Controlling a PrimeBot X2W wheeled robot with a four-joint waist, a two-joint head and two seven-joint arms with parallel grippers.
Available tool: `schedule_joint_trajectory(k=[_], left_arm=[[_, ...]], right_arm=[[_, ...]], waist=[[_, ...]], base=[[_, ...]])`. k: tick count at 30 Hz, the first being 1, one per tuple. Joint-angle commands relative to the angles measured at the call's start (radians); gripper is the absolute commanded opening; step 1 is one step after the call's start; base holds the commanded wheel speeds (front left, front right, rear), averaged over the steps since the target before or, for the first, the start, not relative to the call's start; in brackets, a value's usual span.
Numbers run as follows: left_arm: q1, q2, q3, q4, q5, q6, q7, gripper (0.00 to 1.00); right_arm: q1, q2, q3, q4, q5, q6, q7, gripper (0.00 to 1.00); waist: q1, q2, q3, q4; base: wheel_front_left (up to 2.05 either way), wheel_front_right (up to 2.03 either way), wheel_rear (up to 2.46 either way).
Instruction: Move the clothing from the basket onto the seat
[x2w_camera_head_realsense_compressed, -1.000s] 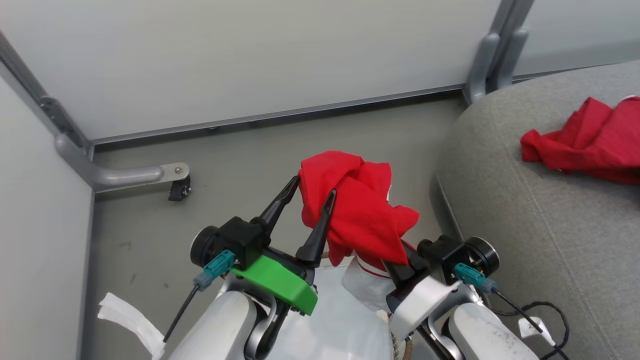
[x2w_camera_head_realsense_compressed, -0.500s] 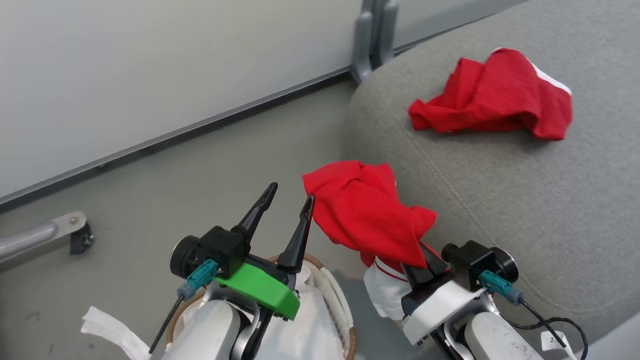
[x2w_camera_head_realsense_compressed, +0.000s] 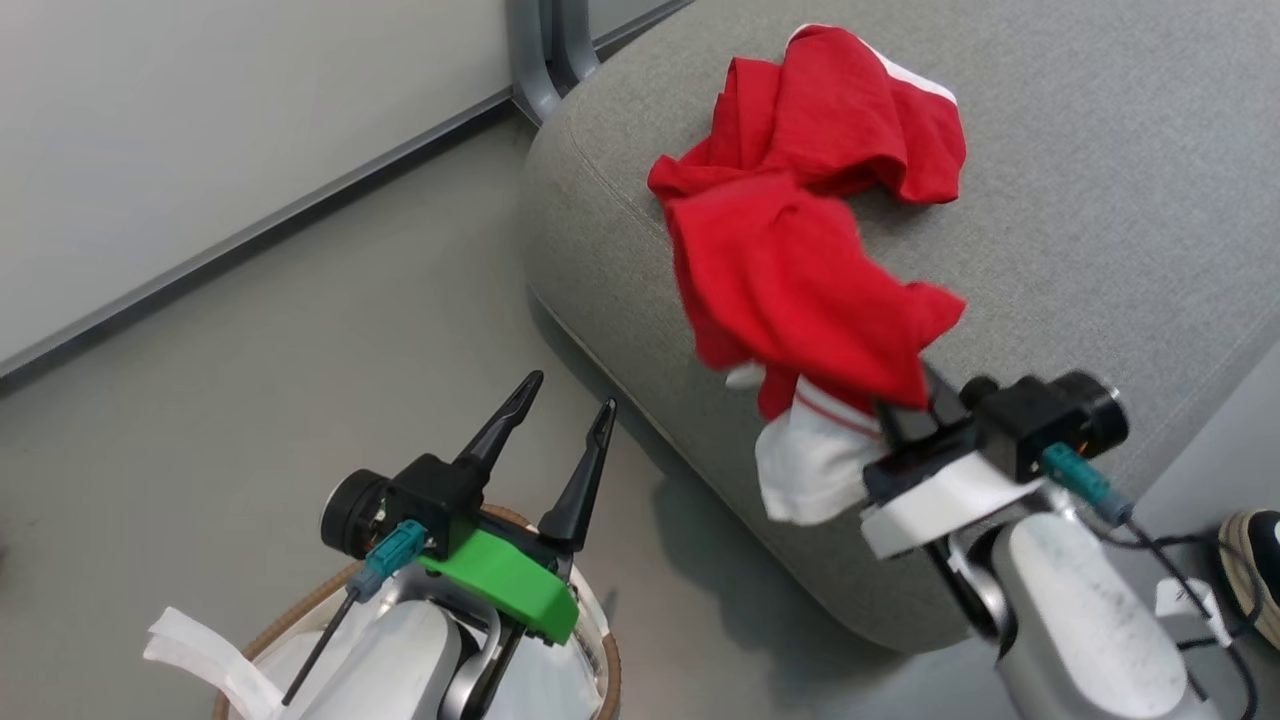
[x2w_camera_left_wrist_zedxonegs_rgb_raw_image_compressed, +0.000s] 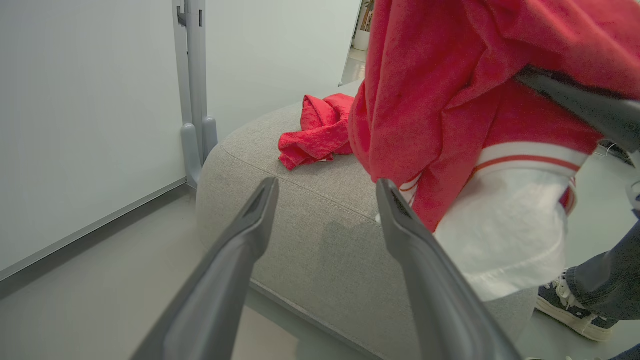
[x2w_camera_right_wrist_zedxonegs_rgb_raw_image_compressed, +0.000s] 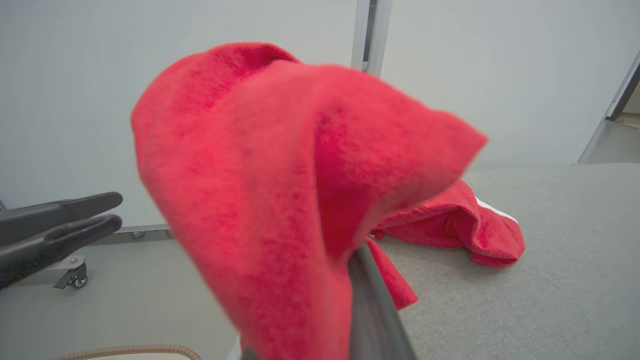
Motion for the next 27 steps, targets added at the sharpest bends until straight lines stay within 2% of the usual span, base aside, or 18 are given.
schedule_joint_trajectory(k=[1,9,16,22,27], left_arm=[[-0.011,0.021,0.000,0.007,-0.003,-0.004,0.000,1.00],[-0.014,0.077,-0.004,-0.010,0.009,-0.004,0.000,1.00],[-0.045,0.118,-0.019,-0.030,0.009,-0.004,0.000,1.00],[-0.088,0.154,-0.037,-0.052,0.011,-0.004,0.000,1.00],[-0.125,0.182,-0.036,-0.074,0.015,-0.004,0.000,1.00]], right_arm=[[-0.046,-0.025,-0.015,-0.014,-0.014,-0.001,-0.005,0.00],[-0.339,-0.189,-0.084,-0.008,-0.030,-0.001,-0.005,0.00],[-0.548,-0.312,-0.175,0.120,-0.085,-0.001,-0.005,0.00],[-0.648,-0.363,-0.253,0.256,-0.155,-0.001,-0.003,0.00],[-0.696,-0.331,-0.336,0.377,-0.195,-0.001,-0.002,0.00]], waist=[[0.0000,-0.0001,0.062,-0.026],[0.0000,-0.0001,0.148,-0.011],[0.0000,-0.0001,0.222,0.045],[0.0000,-0.0001,0.302,0.098],[0.0000,-0.0001,0.374,0.134]], base=[[0.00,0.00,0.00],[0.00,0.00,0.00],[0.00,0.00,0.00],[0.00,0.00,0.00],[0.00,0.00,0.00]])
